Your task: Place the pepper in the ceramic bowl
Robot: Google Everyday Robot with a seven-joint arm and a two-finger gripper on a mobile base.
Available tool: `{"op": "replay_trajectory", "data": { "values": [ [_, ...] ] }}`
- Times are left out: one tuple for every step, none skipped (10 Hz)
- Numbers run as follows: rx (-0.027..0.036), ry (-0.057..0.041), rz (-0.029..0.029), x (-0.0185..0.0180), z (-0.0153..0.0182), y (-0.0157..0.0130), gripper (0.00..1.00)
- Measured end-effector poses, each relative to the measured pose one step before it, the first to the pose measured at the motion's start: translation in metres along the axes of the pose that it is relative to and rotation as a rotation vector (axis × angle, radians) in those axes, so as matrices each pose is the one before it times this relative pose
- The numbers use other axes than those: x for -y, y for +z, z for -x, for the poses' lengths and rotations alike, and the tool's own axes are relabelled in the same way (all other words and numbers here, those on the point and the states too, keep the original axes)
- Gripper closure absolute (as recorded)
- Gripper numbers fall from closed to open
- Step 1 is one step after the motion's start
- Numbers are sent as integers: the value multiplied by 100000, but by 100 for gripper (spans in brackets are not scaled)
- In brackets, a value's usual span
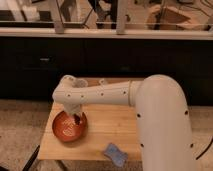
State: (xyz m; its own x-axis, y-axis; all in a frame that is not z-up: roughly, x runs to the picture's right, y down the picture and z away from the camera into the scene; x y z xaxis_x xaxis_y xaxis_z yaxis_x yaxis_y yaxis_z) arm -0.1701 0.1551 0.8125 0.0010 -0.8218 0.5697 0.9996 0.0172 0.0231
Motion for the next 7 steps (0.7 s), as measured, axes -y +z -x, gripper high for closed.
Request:
{"op": "replay_trajectory", "data": {
  "values": [
    [14,-189,-112,53,-6,-23,65],
    [136,-323,-148,63,37,43,65],
    [130,-207,-90,36,29,22,65],
    [80,-328,-149,76,16,3,63],
    [152,-371,-115,63,35,25,59],
    [123,-271,-110,59,29,5,54],
    [127,-215,-133,64,45,18,50]
  ]
}}
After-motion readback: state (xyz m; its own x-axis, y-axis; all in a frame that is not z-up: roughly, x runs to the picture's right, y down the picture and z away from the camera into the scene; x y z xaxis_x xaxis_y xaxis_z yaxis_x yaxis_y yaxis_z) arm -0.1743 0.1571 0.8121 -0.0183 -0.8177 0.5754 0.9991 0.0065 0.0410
